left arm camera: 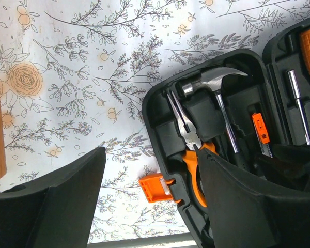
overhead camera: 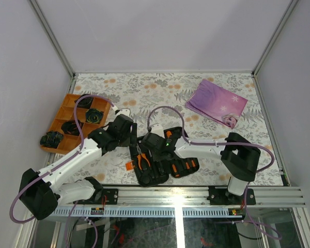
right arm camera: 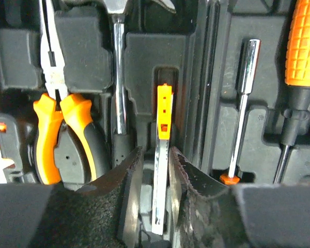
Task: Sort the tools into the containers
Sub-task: Place the utility knife in the storage box.
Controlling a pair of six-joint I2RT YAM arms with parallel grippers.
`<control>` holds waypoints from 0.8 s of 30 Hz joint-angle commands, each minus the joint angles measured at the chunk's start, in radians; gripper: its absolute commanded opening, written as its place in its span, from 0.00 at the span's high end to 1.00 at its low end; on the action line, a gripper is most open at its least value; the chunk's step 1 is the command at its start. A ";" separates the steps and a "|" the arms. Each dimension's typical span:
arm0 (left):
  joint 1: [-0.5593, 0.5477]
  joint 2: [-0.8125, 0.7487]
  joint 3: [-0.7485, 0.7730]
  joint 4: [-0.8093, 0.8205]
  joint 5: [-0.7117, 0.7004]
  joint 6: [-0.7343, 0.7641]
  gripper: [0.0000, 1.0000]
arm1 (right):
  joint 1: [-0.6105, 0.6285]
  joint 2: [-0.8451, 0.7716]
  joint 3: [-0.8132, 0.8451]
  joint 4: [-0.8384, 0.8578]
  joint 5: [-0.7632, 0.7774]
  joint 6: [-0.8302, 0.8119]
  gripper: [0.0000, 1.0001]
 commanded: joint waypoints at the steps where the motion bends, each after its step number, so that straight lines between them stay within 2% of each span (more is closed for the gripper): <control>1: 0.007 -0.019 0.000 0.030 -0.021 0.000 0.29 | 0.011 -0.046 0.063 -0.120 0.025 -0.053 0.65; 8: 0.023 -0.022 0.002 0.039 0.009 0.000 0.28 | 0.004 -0.091 0.069 -0.124 0.038 -0.080 0.58; 14: 0.040 -0.079 -0.025 0.091 0.103 -0.048 0.26 | -0.029 -0.293 -0.077 -0.087 0.061 -0.114 0.56; 17: 0.040 -0.107 -0.069 0.154 0.167 -0.104 0.26 | -0.089 -0.388 -0.155 -0.086 0.046 -0.152 0.54; 24: 0.040 -0.108 -0.151 0.241 0.191 -0.195 0.26 | -0.319 -0.610 -0.340 -0.050 -0.030 -0.269 0.46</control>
